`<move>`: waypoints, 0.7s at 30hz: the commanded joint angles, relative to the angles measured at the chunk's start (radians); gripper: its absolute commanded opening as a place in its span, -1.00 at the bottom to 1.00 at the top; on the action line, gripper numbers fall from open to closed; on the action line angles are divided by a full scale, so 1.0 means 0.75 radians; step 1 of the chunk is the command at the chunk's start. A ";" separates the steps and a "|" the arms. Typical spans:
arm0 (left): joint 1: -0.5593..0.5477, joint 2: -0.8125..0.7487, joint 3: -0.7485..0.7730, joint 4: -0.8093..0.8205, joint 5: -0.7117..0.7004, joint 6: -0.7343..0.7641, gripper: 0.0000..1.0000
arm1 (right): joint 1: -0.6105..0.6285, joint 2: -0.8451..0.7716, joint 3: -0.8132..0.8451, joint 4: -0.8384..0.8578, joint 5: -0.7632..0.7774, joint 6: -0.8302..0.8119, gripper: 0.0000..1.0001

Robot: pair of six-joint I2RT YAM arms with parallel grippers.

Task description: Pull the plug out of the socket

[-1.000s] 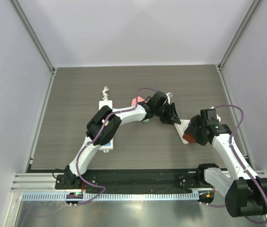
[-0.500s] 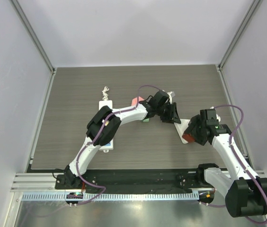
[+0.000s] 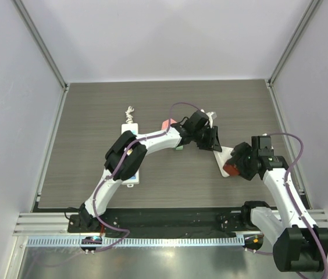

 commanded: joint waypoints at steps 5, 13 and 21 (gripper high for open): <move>0.011 -0.040 -0.029 -0.204 -0.257 0.209 -1.00 | -0.025 -0.066 0.084 0.043 -0.034 -0.031 -0.98; -0.034 -0.040 0.026 -0.216 -0.288 0.203 -1.00 | 0.206 0.038 0.204 0.012 0.269 -0.015 -0.98; -0.036 -0.061 -0.007 -0.210 -0.317 0.211 -1.00 | 0.251 0.081 0.223 0.008 0.339 -0.025 -0.98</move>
